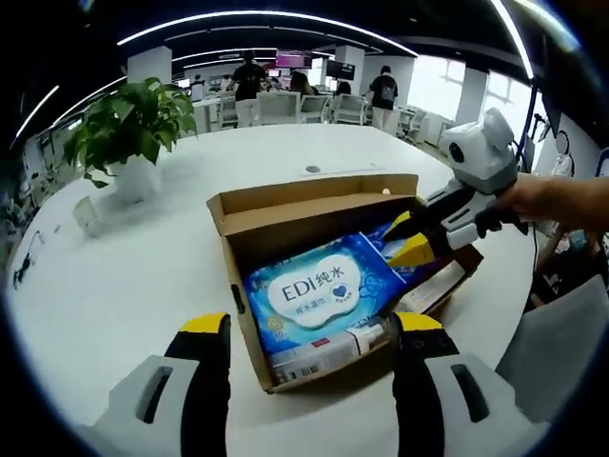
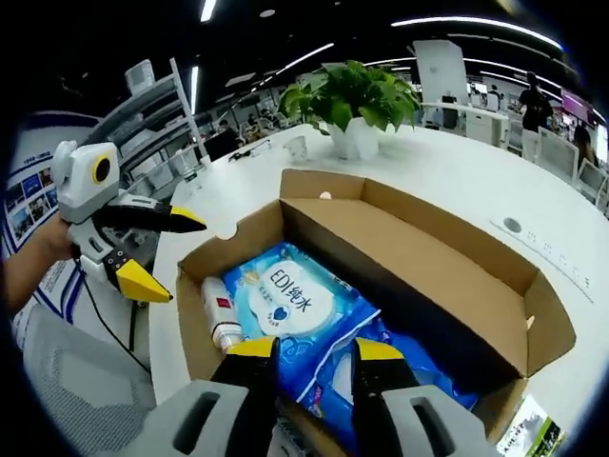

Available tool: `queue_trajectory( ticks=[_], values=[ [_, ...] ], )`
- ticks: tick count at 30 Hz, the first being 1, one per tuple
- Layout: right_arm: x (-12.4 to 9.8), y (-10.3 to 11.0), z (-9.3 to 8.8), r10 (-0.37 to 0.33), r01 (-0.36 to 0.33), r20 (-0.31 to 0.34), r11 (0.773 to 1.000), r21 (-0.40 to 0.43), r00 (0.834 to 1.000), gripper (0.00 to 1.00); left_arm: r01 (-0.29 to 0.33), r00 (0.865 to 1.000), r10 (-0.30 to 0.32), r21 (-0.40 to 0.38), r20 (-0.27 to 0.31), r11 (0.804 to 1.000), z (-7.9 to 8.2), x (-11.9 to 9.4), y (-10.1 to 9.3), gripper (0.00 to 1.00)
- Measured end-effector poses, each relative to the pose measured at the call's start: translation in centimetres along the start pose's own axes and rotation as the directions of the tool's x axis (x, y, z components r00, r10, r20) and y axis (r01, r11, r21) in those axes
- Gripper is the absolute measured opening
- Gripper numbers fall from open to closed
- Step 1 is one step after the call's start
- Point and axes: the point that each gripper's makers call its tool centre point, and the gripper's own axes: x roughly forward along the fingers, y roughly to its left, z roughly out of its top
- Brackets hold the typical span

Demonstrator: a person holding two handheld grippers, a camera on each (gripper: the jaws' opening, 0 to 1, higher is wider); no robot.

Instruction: Operate the shoe box by opening the lid, removing the specified soft item, and placing it in the target area until the item is outside and the box remains undamaged.

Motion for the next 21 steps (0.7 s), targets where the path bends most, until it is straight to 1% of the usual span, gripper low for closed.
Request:
queue_trajectory(
  ticks=[3,8,13,14,17,18,19,20,21],
  values=[
    [0.4,0.0,-0.2,0.001,-0.001,-0.011,1.0,0.003,1.0,0.26,-0.011,1.0,0.011,-0.028,-0.004,1.0,-0.5,0.0,0.4,0.59],
    [1.2,0.0,-0.6,-0.009,0.009,-0.032,1.0,0.003,0.999,0.25,-0.055,0.998,0.052,-0.076,-0.044,0.996,-2.2,-0.1,1.5,0.44],
    [1.9,0.0,-0.9,-0.013,0.013,-0.046,1.0,0.002,0.999,0.21,-0.078,0.996,0.073,-0.103,-0.051,0.992,-3.0,-0.1,2.0,0.29],
    [2.0,0.1,-1.0,-0.013,0.013,-0.048,1.0,0.004,0.999,0.19,-0.082,0.996,0.077,-0.126,-0.04,0.989,-2.9,-0.1,2.2,0.25],
    [2.2,0.2,-1.1,-0.012,0.012,-0.056,1.0,0.004,0.998,0.15,-0.119,0.993,0.115,-0.134,-0.042,0.984,-3.0,-0.3,3.0,0.12],
    [2.2,0.0,-1.0,-0.027,0.026,-0.059,1.0,-0.008,0.998,0.13,-0.13,0.991,0.125,-0.135,-0.047,0.982,-3.2,-0.3,3.2,0.09],
    [2.2,-0.1,-1.0,-0.032,0.031,-0.058,0.999,-0.012,0.998,0.09,-0.137,0.99,0.131,-0.14,-0.049,0.981,-3.3,-0.4,3.5,0.06],
    [2.1,-0.2,-0.9,-0.038,0.037,-0.057,0.999,-0.016,0.998,0.04,-0.136,0.99,0.13,-0.144,-0.048,0.98,-3.3,-0.4,3.6,0.06],
    [2.0,-0.3,-0.8,-0.047,0.046,-0.056,0.999,-0.019,0.997,0.02,-0.129,0.991,0.123,-0.173,-0.045,0.976,-3.3,-0.4,3.5,0.06]
  ],
)
